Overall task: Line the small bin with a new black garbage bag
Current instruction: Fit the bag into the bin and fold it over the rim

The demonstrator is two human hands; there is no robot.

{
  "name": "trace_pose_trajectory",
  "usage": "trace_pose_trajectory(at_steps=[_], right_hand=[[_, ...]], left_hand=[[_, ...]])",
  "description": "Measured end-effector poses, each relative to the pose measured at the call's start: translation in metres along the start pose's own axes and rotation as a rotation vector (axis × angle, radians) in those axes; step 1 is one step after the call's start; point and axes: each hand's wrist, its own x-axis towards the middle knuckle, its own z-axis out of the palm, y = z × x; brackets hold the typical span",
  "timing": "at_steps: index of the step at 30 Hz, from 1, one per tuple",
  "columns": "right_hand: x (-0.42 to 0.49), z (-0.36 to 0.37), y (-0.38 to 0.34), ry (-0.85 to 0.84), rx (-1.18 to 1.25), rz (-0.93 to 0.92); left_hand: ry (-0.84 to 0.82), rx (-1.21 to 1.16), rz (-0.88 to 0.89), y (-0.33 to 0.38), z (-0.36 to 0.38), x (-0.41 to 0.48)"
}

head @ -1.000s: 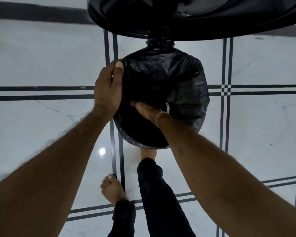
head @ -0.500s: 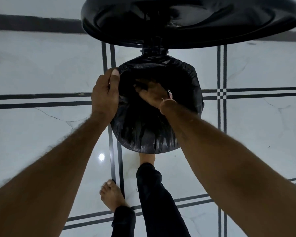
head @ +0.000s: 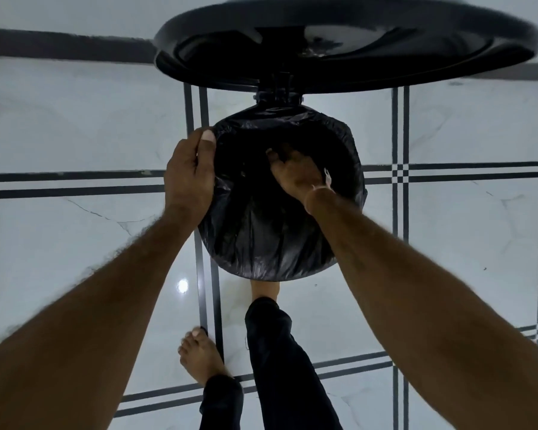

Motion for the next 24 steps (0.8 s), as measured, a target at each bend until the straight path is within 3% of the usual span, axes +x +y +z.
trace_pose_trajectory(at_steps=[2, 4, 7, 9, 11, 14, 18, 20, 24], right_hand=[[0.015, 0.008, 0.0, -0.081, -0.015, 0.074], [0.01, 0.01, 0.003, -0.034, -0.001, 0.065], [-0.042, 0.009, 0.01, 0.387, 0.037, -0.206], [-0.083, 0.018, 0.019, 0.492, -0.077, -0.392], [-0.101, 0.029, 0.026, 0.273, -0.136, -0.384], [-0.082, 0.049, 0.033, -0.07, -0.248, -0.208], [-0.05, 0.047, 0.027, -0.192, -0.281, -0.138], [-0.054, 0.04, 0.026, -0.062, -0.217, -0.204], [-0.093, 0.009, 0.033, 0.419, 0.064, -0.465]], left_hand=[[-0.001, 0.017, -0.015, 0.002, 0.0, -0.001], [0.002, 0.026, -0.027, 0.004, -0.001, -0.001], [0.01, 0.019, -0.023, 0.005, -0.001, 0.0], [0.012, 0.029, -0.027, 0.006, -0.002, 0.0], [0.011, 0.041, -0.035, 0.007, -0.003, -0.001], [0.011, 0.037, -0.033, 0.009, -0.003, -0.002], [0.011, 0.037, -0.034, 0.01, -0.005, -0.002], [-0.002, 0.052, -0.044, 0.015, -0.006, -0.004], [-0.021, 0.045, -0.152, 0.029, -0.012, -0.011]])
